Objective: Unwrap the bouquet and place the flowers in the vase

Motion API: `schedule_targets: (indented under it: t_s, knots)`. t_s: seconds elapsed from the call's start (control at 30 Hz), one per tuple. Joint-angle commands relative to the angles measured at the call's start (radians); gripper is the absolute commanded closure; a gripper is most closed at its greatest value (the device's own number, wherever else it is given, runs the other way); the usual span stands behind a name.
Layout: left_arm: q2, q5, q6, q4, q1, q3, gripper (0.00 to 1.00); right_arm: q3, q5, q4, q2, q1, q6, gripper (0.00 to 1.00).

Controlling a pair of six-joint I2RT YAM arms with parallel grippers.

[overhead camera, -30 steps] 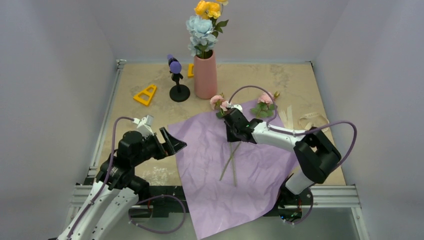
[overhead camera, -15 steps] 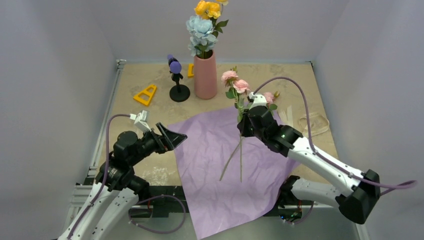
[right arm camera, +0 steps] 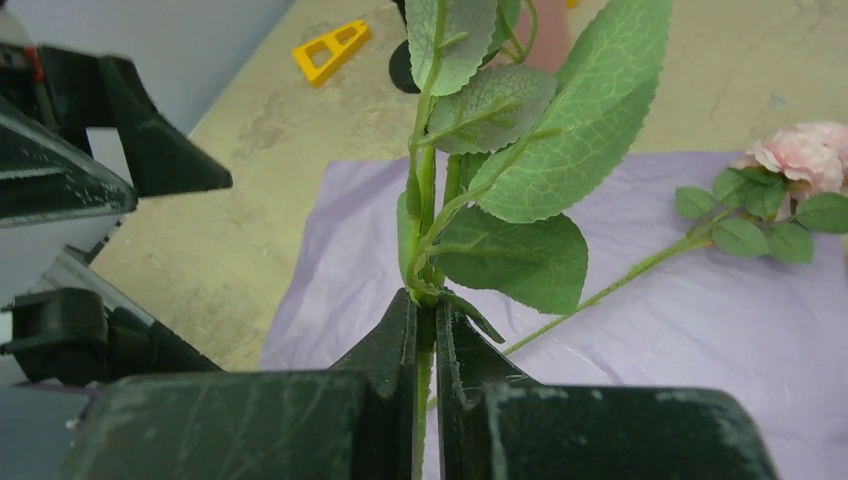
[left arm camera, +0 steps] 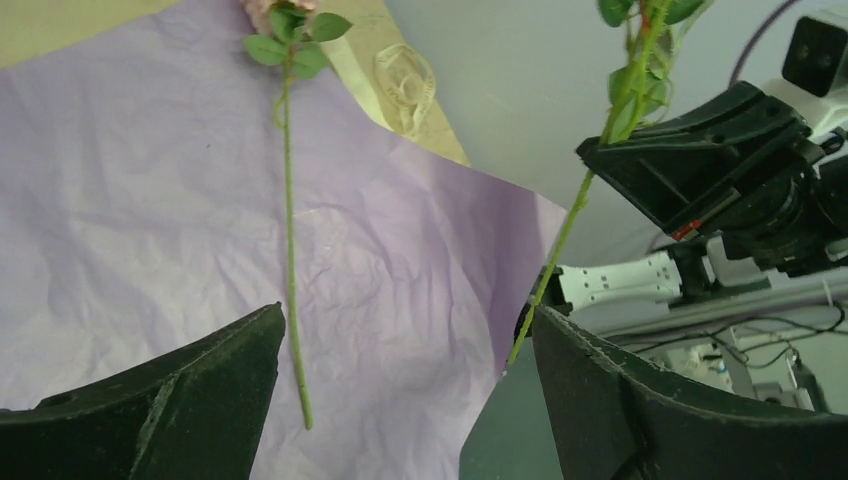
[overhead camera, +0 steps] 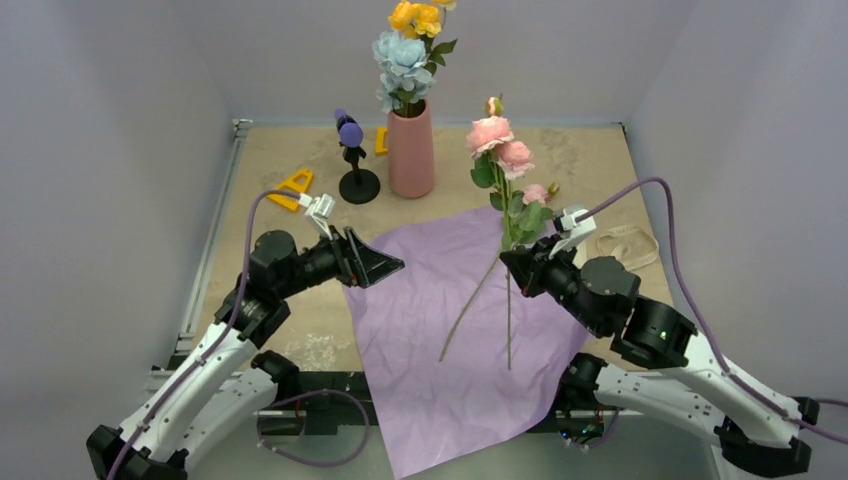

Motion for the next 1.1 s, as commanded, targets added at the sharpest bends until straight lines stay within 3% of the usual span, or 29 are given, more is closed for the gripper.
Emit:
schedule_targets:
  t_s: [0.0,0.1,0.2,0.37,0.57,1.07]
  knots:
    - [0.052,0.022,0.205,0.046,-0.093,0.196,0.03,0.030,0.186,0.056,0.056,0.151,-0.124,1.00]
    - [0.092,-0.012,0.308,0.000,-0.158,0.294,0.03,0.024,0.214,0.126,0.095,0.217,-0.162,1.00]
    - [0.097,-0.019,0.338,0.062,-0.166,0.309,0.04,0.017,0.213,0.216,0.114,0.269,-0.199,1.00]
    - [0.108,0.007,0.368,0.182,-0.167,0.267,0.06,-0.016,0.162,0.392,0.126,0.307,-0.251,1.00]
    - [0.078,0.039,0.322,0.456,-0.174,0.135,0.11,-0.013,0.105,0.492,0.180,0.332,-0.272,1.00]
    - [0.145,0.031,0.356,0.422,-0.177,0.228,0.12,0.033,0.007,0.542,0.269,0.366,-0.227,1.00]
